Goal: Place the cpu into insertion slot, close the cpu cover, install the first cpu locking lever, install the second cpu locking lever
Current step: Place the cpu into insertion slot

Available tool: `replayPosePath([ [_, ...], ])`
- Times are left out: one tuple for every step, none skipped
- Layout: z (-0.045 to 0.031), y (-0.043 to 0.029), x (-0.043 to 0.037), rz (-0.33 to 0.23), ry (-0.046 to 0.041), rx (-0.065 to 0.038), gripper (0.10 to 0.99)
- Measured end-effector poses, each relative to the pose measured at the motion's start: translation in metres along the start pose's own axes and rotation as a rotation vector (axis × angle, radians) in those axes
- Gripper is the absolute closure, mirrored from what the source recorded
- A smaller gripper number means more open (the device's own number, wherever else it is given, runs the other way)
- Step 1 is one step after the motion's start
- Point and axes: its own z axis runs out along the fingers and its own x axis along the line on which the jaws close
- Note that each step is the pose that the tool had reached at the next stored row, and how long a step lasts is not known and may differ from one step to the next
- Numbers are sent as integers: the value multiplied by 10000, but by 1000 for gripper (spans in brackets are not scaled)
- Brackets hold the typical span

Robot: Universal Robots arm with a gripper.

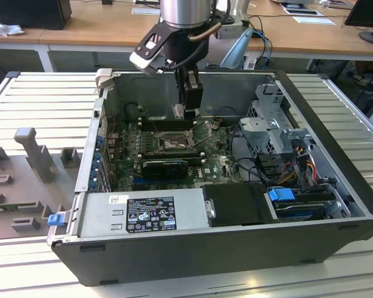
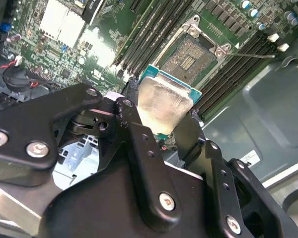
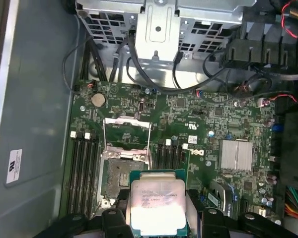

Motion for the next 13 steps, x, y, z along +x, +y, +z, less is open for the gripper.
replayPosePath([
  [40,-2,15,10,1,-1,553],
  [66,-3,29,16,0,-2,553],
  [82,-4,38,26,-3,0,553],
  [101,-6,46,56,-7,-1,553],
  [120,-7,46,184,-16,-4,553],
  [144,-9,46,428,-38,-4,553],
  [160,-10,46,596,-54,-5,553],
  [185,-13,48,767,-66,-8,553],
  [205,-14,60,788,-70,-7,553],
  [223,-15,73,788,-71,-7,553],
  [243,-17,85,787,-70,-8,553],
  [281,-22,107,786,-68,-8,553],
  [316,-33,123,786,-68,-8,553],
])
